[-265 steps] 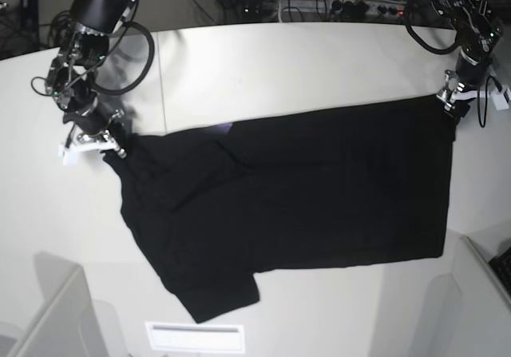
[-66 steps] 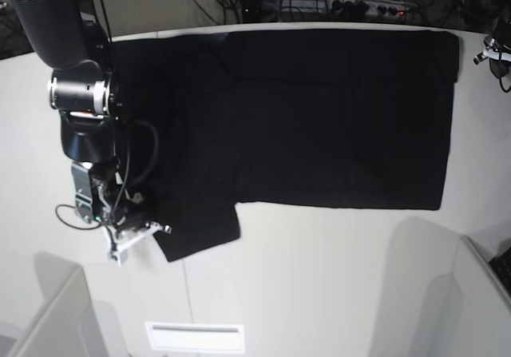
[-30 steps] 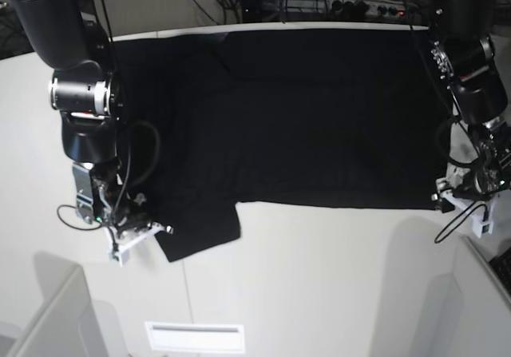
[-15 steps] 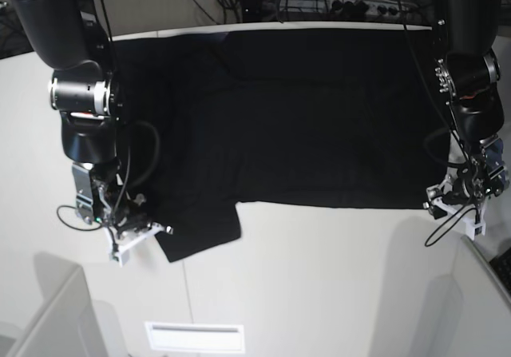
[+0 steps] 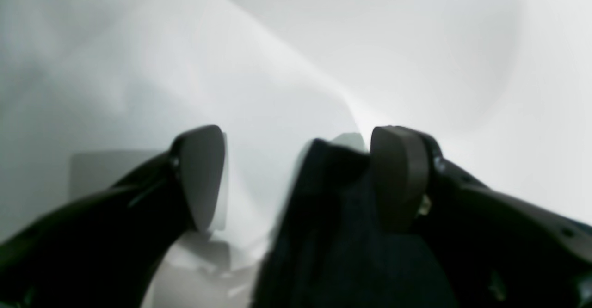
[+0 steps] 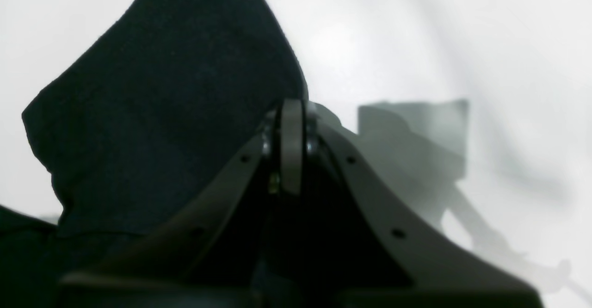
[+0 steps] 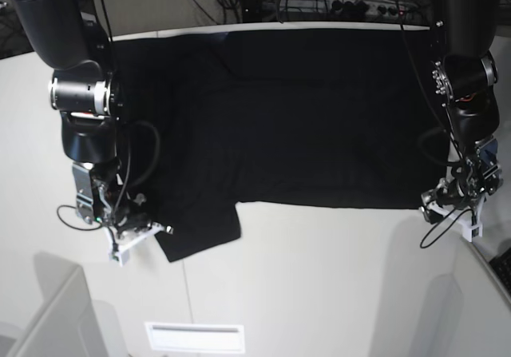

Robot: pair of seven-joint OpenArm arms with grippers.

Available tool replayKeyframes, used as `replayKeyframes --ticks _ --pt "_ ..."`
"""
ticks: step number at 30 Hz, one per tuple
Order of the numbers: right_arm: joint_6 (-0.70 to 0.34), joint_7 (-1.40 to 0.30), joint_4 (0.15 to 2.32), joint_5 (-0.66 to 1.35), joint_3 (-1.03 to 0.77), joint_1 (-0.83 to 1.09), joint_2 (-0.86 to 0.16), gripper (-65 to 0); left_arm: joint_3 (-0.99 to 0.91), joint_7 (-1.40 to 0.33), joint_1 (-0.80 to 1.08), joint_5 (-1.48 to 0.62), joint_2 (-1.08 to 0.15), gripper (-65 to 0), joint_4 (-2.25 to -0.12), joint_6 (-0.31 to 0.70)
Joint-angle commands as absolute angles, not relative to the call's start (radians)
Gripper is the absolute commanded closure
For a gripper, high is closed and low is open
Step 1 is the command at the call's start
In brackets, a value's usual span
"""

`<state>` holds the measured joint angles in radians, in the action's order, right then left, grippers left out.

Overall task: Fold the T-shirt properly
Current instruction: 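Move the left gripper to the other hem corner and grasp it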

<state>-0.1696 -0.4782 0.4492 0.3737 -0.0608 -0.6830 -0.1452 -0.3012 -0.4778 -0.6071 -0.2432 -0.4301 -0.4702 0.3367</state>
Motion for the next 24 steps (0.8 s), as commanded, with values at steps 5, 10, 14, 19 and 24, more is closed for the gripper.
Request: replayKeyframes --ticks 5,10,14,19,24 --pt "-0.165 -0.501 0.452 0.364 -0.059 -0.7 -0.151 0.0 -0.3 -0.515 -0.621 -0.248 -0.415 -47.7 -0.47 0.341" --pt "-0.165 -0.501 0.452 0.364 -0.059 -0.7 -0.151 0.0 -0.298 -0.515 -0.621 -0.248 -0.414 -47.2 -0.469 0.341" --pt "-0.165 -0.499 0.452 0.364 -0.059 -0.7 -0.151 0.0 -0.22 -0.51 -0.618 -0.252 -0.414 -33.6 -0.467 0.341" --pt "-0.165 -0.496 0.452 0.364 -0.059 -0.697 -0.151 0.0 -0.213 -0.509 -0.582 -0.254 -0.412 -14.0 -0.475 0.341" --pt "-0.165 -0.489 0.484 0.364 -0.068 -0.691 -0.151 0.0 -0.203 -0.509 -0.581 -0.254 -0.412 0.0 -0.476 0.343"
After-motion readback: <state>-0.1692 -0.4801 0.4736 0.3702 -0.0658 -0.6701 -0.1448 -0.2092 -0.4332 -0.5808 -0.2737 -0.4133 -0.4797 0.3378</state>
